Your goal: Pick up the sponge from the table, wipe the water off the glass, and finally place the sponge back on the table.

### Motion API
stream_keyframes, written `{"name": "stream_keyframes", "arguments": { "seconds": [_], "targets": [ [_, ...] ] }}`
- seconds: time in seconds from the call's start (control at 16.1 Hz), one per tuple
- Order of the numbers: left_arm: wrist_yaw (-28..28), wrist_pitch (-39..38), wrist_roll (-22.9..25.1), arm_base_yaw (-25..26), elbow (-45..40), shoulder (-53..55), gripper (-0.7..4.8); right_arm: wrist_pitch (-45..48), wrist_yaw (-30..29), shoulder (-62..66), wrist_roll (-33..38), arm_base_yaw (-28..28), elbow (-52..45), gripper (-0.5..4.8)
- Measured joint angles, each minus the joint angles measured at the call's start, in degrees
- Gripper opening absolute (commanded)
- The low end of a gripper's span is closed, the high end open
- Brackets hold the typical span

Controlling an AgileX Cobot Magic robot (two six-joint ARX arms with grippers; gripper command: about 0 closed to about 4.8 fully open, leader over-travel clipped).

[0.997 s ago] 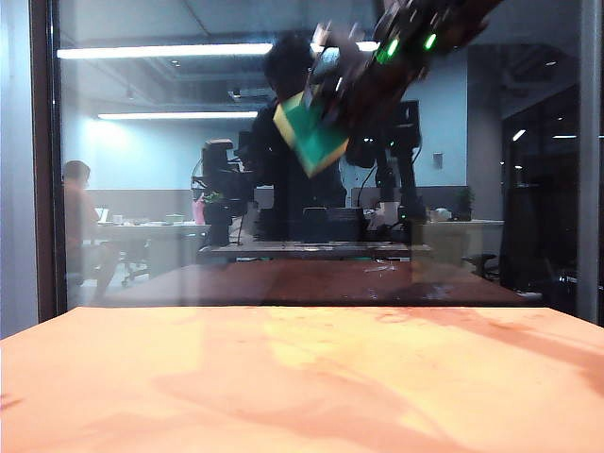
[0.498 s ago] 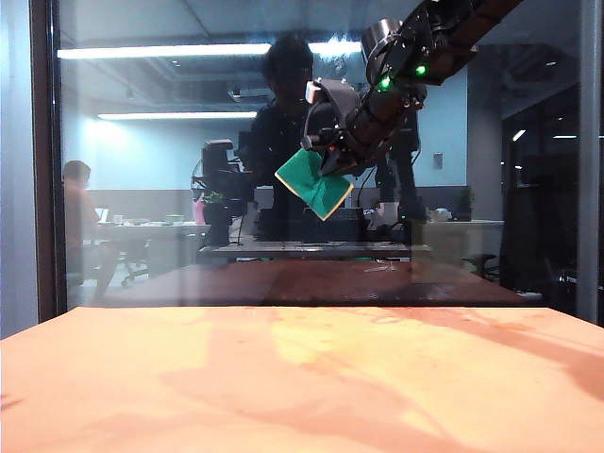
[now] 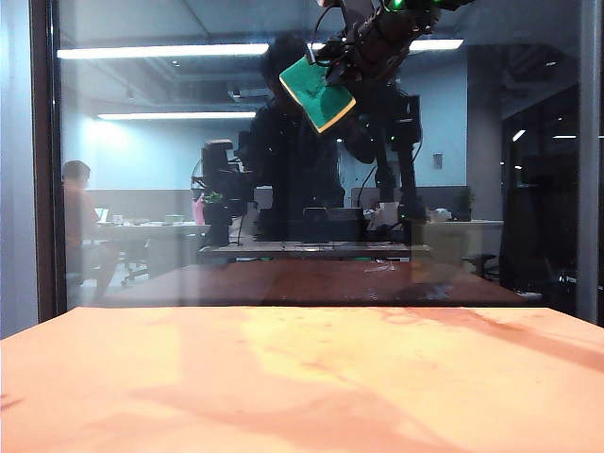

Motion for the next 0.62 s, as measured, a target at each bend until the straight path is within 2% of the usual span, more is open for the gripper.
{"name": "stream_keyframes", "arguments": {
  "seconds": [0.62],
  "targets": [
    [-0.02, 0.00, 0.02, 0.02, 0.00, -0.02, 0.84, -1.09, -0.09, 7.76, 0.00, 2.40, -0.02, -0.09]
  ]
}}
